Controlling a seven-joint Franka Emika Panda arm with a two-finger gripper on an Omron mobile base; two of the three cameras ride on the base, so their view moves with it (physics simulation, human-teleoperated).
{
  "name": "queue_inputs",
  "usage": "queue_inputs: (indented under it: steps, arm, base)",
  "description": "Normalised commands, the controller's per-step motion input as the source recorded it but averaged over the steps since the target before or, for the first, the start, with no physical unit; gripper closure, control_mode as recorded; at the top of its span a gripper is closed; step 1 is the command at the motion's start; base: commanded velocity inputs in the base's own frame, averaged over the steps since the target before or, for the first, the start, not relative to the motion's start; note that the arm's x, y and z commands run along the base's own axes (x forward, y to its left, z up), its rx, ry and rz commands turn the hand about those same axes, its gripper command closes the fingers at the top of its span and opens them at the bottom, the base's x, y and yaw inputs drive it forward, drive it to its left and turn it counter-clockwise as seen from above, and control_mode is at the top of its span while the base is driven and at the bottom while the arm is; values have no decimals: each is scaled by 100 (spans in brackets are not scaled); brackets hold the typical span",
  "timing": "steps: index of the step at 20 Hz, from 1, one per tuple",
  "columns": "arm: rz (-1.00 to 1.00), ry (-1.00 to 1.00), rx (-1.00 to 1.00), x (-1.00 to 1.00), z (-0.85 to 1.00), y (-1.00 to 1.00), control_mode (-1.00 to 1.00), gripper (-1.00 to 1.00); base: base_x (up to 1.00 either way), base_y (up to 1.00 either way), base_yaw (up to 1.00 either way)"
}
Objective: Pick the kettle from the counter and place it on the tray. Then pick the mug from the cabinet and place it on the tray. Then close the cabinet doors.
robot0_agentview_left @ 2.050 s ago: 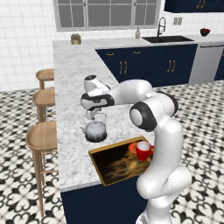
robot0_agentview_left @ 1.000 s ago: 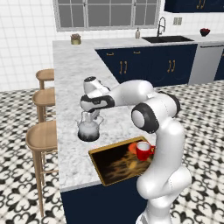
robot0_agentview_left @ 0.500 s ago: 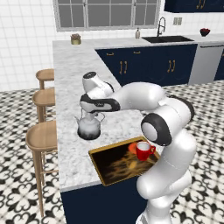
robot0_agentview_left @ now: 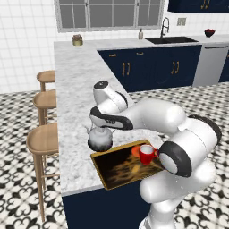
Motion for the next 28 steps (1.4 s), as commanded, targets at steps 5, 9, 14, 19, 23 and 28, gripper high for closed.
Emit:
queue_inputs:
  steps: [5, 9, 14, 19, 23, 28]
  arm:
    - [-4, 0, -3, -28, 0, -9, -100, 100]
    - [-8, 0, 0, -40, 0, -8, -100, 100]
    - [-6, 8, 0, -48, 0, -11, -100, 100]
    - [-5, 11, 0, -38, -10, -18, -100, 100]
    - [-5, 5, -5, -12, -22, -7, -100, 100]
    - [-4, 4, -4, -5, -23, -5, -100, 100]
  base:
    - [0, 0, 0]
    - [0, 0, 0]
    - [0, 0, 0]
    - [0, 0, 0]
    - [0, 0, 0]
    - [0, 0, 0]
